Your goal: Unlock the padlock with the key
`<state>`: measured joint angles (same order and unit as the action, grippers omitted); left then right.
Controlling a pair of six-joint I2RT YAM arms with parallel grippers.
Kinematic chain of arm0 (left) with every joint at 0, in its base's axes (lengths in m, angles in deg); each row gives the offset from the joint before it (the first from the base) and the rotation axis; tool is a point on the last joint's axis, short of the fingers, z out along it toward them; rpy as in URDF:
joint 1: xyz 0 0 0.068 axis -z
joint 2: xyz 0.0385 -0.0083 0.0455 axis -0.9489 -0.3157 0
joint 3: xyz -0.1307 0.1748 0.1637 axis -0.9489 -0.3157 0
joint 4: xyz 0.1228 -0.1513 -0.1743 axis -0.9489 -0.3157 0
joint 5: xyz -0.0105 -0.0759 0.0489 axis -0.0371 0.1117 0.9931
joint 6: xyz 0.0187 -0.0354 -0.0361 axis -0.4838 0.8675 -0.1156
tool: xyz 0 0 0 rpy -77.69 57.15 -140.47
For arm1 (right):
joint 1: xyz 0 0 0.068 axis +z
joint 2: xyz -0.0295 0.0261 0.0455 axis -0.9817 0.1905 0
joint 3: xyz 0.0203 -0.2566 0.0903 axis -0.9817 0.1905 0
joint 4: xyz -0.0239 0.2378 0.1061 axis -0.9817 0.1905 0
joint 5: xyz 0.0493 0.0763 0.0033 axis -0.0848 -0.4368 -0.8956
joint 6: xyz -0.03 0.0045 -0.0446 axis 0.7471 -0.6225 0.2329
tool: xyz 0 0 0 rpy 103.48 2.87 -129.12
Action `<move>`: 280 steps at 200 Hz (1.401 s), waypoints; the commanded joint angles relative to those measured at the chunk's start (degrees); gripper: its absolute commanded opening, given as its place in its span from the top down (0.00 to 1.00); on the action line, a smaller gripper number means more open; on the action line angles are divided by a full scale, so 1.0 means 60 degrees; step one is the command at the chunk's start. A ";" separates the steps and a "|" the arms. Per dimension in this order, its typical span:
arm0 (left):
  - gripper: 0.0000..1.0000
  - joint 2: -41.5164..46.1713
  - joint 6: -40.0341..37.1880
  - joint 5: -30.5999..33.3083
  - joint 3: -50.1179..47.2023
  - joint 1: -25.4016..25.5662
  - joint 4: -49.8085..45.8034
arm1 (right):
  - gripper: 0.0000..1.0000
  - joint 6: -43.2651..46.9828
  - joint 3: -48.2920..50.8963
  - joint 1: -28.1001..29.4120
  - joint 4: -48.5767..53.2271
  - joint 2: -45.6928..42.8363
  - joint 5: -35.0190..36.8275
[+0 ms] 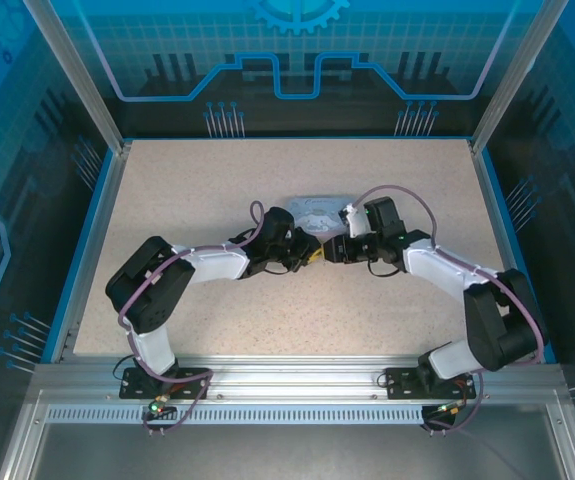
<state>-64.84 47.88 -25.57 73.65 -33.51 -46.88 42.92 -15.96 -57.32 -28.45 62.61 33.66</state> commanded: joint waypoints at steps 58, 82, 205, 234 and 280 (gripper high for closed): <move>1.00 0.0096 -0.0235 -0.0385 0.0118 -0.0068 -0.0311 | 0.62 0.2141 0.0213 0.1125 0.0443 -0.0564 0.2743; 1.00 0.0079 -0.0240 -0.0389 0.0134 -0.0064 -0.0301 | 0.62 0.2380 0.0265 0.1404 0.0393 -0.0482 0.3173; 1.00 0.0129 -0.0267 -0.0407 0.0169 -0.0074 -0.0327 | 0.66 0.2346 -0.0002 0.1907 0.0108 0.0353 0.3322; 1.00 0.0129 -0.0256 -0.0404 0.0168 -0.0077 -0.0316 | 0.69 0.2231 -0.0134 0.1906 0.0014 0.0534 0.3279; 1.00 0.0095 -0.0269 -0.0418 0.0158 -0.0074 -0.0305 | 0.79 0.2023 -0.0303 0.1893 -0.0175 0.0763 0.3239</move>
<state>-64.84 46.83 -25.76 73.65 -33.62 -48.58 56.32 -15.59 -46.64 -28.23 66.22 53.05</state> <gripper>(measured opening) 0.135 0.239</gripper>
